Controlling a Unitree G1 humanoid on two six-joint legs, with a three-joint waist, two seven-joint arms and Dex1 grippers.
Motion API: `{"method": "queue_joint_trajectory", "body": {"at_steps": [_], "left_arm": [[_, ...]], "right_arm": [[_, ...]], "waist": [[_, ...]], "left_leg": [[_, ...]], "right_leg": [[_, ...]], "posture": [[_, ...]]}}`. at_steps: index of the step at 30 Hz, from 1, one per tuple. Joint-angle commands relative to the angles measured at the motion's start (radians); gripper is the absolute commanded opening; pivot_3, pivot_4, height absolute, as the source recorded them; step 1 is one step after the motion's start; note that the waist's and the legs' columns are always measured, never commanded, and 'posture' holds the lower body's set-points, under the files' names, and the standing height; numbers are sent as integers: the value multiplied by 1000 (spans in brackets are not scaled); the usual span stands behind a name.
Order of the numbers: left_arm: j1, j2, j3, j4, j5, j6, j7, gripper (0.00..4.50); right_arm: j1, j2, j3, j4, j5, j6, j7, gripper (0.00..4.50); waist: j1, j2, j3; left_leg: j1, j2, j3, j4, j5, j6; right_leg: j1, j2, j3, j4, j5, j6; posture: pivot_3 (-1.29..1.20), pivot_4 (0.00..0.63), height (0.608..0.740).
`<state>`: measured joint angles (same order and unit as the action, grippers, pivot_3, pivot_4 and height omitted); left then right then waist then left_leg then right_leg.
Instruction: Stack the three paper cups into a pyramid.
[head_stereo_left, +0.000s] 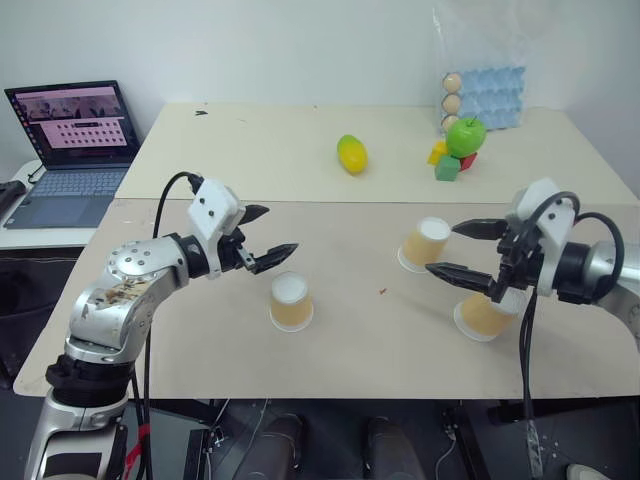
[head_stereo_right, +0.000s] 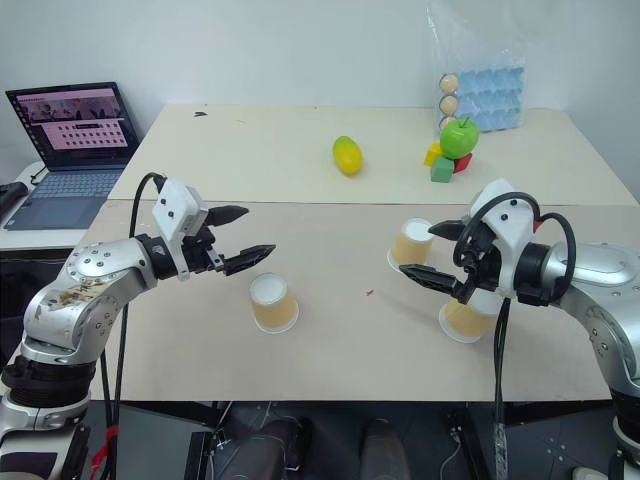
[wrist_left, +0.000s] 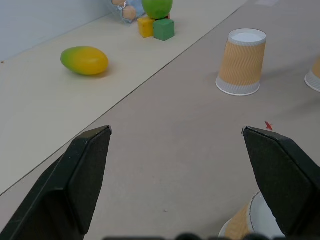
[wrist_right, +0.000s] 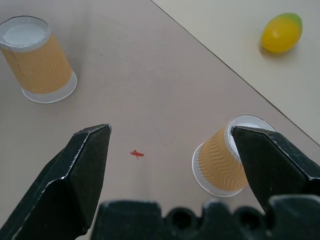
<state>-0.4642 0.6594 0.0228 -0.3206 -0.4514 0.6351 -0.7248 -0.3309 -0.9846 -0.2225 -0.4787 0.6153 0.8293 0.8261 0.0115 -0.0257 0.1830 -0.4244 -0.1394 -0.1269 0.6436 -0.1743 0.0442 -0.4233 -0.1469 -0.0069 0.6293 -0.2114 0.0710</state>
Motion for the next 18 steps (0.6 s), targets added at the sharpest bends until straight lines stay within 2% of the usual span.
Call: {"method": "queue_joint_trajectory", "body": {"at_steps": [1,7,10,18], "left_arm": [[-44,-6,33,-20,-21,-1,5,4474],[-155,-89,77,1,-222,129,-21,4474],[-185,-87,58,24,-236,144,-45,4474],[-264,-111,-23,136,-181,79,-115,4474]], "right_arm": [[-19,0,-42,-24,21,2,-13,4500],[-55,-41,-94,-100,86,112,-65,4500],[-58,-59,-157,-118,120,171,-95,4500],[308,-58,-473,-155,27,188,-74,4500]], "waist": [[0,0,0],[2,0,0],[1,0,0],[16,0,0]], "left_leg": [[0,0,0,0,0,0],[0,0,0,0,0,0],[0,0,0,0,0,1],[0,-1,2,1,3,6]], "right_leg": [[0,0,0,0,0,0],[0,0,0,0,-2,4],[0,0,0,0,-1,3],[1,0,1,0,1,1]], "posture": [[0,150,740],[0,150,740],[0,150,740],[0,150,740]]}}
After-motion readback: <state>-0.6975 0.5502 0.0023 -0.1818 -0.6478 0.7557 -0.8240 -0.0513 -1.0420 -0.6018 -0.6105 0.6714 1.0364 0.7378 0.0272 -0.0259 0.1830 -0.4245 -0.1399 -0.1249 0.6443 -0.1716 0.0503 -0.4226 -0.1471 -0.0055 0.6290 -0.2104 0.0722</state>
